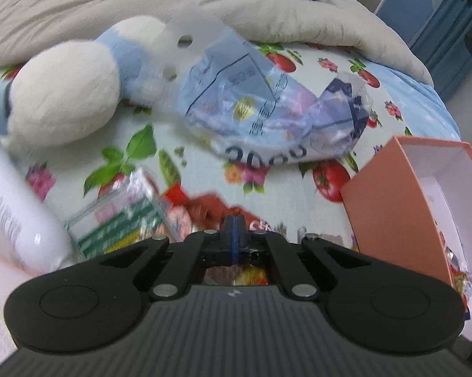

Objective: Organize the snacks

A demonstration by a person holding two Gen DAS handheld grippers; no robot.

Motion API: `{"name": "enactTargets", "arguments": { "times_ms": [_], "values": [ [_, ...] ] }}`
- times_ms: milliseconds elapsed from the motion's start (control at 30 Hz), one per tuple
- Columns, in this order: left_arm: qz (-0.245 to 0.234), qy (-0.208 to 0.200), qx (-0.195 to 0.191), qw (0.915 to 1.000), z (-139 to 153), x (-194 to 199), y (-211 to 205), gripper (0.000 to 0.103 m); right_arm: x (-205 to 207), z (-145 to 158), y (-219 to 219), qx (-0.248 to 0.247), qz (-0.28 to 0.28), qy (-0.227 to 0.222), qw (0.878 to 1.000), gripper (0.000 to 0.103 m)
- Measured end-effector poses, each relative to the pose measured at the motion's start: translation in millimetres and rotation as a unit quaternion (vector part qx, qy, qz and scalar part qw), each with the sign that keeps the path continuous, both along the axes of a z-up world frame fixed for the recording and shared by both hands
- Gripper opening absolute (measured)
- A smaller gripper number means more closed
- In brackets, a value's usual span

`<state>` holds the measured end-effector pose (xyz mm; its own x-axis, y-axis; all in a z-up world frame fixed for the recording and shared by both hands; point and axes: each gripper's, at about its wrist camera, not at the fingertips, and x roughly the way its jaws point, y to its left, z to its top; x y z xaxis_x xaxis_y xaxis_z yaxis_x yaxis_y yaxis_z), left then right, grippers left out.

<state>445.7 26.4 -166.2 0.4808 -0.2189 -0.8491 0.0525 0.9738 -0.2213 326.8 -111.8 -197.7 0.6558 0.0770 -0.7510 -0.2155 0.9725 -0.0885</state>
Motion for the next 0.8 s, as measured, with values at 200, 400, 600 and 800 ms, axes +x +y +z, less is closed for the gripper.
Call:
{"name": "enactTargets", "arguments": {
  "times_ms": [200, 400, 600, 800],
  "values": [
    [0.02, 0.017, -0.011, 0.9996, -3, -36, 6, 0.0, -42, 5, 9, 0.008, 0.025, 0.004, 1.0, 0.03],
    [0.035, 0.024, -0.031, 0.9986, -1, -52, 5, 0.001, -73, 8, 4, 0.006, 0.038, 0.005, 0.999, 0.03],
    [0.05, 0.039, -0.047, 0.9969, -2, -40, -5, 0.02, -90, 10, -2, 0.006, 0.045, 0.003, 0.999, 0.029],
    [0.075, 0.047, -0.057, 0.9945, 0, -17, -18, 0.058, -97, 7, -2, 0.0, 0.058, 0.002, 0.998, 0.029]
  ]
}}
